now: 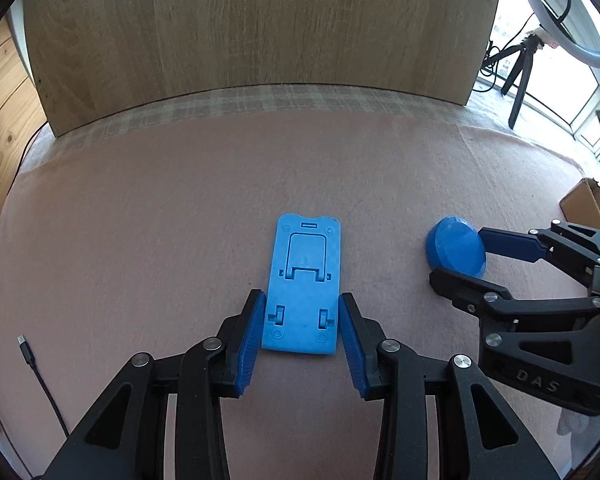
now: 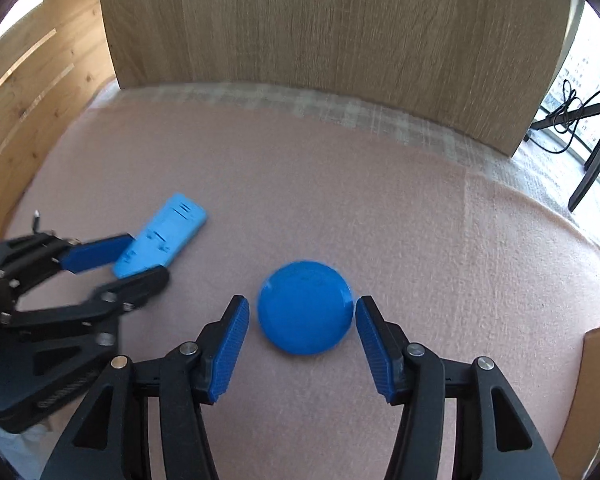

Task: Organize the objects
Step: 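Grasp the blue phone stand with the left gripper while the right gripper grasps the blue lid, then carry the phone stand with the left gripper into the box while the right gripper drops the lid there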

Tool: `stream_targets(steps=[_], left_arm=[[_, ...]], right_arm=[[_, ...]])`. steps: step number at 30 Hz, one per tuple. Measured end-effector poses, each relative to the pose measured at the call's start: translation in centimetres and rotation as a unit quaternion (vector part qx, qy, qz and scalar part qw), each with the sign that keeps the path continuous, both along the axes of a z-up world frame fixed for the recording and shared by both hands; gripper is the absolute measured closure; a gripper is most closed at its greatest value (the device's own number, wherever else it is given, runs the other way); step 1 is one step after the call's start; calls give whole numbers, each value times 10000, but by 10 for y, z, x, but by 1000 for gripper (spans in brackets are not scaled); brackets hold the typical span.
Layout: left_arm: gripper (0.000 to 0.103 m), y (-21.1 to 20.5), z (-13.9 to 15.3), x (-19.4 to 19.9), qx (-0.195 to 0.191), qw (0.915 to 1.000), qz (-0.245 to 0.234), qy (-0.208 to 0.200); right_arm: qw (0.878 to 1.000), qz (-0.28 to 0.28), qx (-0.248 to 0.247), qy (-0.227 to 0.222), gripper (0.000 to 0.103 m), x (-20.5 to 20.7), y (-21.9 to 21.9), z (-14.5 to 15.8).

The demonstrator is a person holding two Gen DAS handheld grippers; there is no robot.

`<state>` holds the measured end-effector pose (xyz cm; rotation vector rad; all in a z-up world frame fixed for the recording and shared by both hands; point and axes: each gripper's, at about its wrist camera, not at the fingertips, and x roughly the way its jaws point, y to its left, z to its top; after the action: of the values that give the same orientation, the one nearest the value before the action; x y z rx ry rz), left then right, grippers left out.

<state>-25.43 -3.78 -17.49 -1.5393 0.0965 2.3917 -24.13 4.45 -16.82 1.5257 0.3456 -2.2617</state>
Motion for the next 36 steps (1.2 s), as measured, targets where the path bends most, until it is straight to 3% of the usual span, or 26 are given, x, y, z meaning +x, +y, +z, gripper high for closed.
stream_targets(steps=[20,29,36], left_arm=[[63,-6,9,25,136,9994,330,-34],[64,14,32,50,213,9991,351,114],[64,44,43,79,376,9989,254,85]], right_arm=[[9997,12,-260,-15,57,1,26,4],[9984,-99,-504,242,57,35,80,38],[9941,-561,-816,434,57,72,158,69]])
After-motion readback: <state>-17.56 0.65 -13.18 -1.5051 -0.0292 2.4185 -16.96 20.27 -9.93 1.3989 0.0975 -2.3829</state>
